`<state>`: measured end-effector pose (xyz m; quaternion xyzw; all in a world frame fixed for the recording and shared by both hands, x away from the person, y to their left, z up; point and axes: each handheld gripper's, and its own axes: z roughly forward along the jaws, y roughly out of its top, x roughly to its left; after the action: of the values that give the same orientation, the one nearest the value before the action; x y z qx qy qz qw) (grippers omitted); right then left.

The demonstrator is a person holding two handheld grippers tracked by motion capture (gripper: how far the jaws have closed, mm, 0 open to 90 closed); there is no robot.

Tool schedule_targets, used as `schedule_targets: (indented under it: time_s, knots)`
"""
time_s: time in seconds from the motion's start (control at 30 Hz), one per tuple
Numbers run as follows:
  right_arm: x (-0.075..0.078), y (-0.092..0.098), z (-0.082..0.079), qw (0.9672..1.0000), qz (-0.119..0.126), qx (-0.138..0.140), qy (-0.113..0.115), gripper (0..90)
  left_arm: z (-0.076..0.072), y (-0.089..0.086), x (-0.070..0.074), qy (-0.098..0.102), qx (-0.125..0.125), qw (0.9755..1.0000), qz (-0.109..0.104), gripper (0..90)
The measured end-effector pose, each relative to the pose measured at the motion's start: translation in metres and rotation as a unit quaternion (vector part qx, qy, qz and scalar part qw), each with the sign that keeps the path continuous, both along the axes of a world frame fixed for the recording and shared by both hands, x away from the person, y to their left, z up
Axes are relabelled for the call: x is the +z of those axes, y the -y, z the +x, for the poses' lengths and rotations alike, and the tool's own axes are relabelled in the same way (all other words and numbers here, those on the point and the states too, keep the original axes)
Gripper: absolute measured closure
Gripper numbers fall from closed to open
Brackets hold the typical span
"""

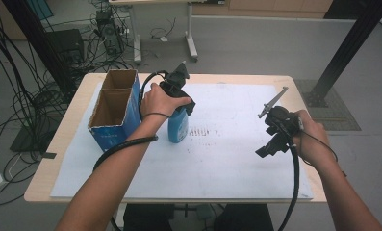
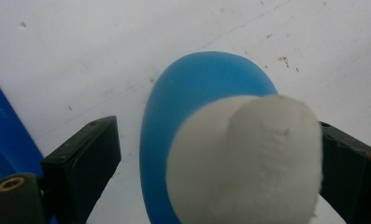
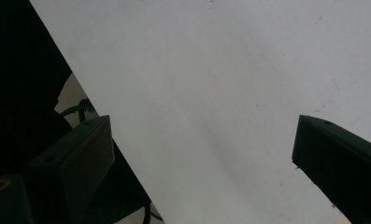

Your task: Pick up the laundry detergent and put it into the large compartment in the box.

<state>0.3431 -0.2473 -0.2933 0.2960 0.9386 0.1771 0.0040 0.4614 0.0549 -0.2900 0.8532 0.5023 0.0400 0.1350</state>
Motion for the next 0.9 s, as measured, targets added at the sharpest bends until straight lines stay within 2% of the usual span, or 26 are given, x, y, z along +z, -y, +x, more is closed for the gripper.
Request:
schedule_targets:
  time_s: [0.07, 0.9]
  knots:
    - [0.0001, -0.0003, -0.0001, 1.0, -0.001, -0.001, 0.001, 5.1, -0.0003, 0.0005, 0.0001, -0.003, 0.0, 1.0, -0.007, 8.8]
    - [0.0004, 0.0004, -0.0004, 1.0, -0.001, -0.001, 0.0, 5.1, -0.0012, 0.0021, 0.0029, 0.002, -0.001, 1.0, -0.002, 8.8]
